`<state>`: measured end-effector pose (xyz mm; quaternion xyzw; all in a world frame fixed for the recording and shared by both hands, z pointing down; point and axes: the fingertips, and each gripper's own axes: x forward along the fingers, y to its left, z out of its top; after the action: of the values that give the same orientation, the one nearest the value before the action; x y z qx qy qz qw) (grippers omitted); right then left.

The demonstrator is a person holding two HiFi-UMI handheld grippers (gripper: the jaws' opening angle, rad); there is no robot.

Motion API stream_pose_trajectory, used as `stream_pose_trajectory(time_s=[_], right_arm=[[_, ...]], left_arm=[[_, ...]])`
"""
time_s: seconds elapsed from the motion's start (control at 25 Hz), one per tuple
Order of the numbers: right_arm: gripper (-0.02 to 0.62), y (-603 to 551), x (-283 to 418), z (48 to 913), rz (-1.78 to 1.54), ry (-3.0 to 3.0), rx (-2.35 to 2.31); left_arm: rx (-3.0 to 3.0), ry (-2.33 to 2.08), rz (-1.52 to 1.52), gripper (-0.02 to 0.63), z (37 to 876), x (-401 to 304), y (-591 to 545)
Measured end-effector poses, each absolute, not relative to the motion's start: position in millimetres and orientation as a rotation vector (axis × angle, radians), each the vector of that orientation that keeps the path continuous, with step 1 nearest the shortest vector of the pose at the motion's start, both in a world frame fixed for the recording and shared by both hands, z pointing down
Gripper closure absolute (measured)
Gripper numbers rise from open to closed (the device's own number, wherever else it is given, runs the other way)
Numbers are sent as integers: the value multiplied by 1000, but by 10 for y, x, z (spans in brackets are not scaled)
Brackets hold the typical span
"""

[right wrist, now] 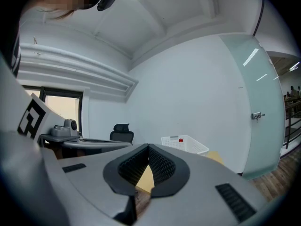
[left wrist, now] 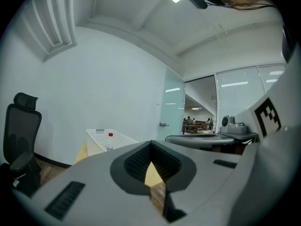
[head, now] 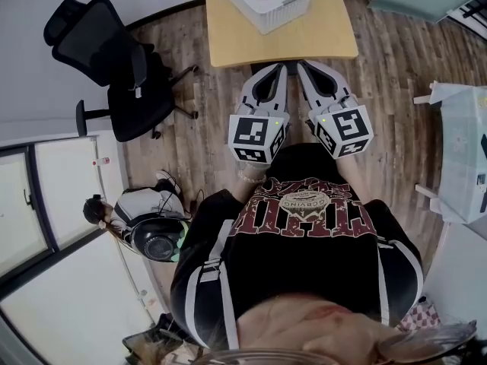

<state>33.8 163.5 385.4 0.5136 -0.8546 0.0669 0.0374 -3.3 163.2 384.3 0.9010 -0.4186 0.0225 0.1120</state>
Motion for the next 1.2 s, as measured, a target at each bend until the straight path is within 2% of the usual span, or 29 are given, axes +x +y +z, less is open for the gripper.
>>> stream_pose_trajectory(time_s=[1.2], right_arm=[[577,778,-227,3883,236,-2546,1705]], left_arm=[[2688,-1155,94,560,3884,-695,788]])
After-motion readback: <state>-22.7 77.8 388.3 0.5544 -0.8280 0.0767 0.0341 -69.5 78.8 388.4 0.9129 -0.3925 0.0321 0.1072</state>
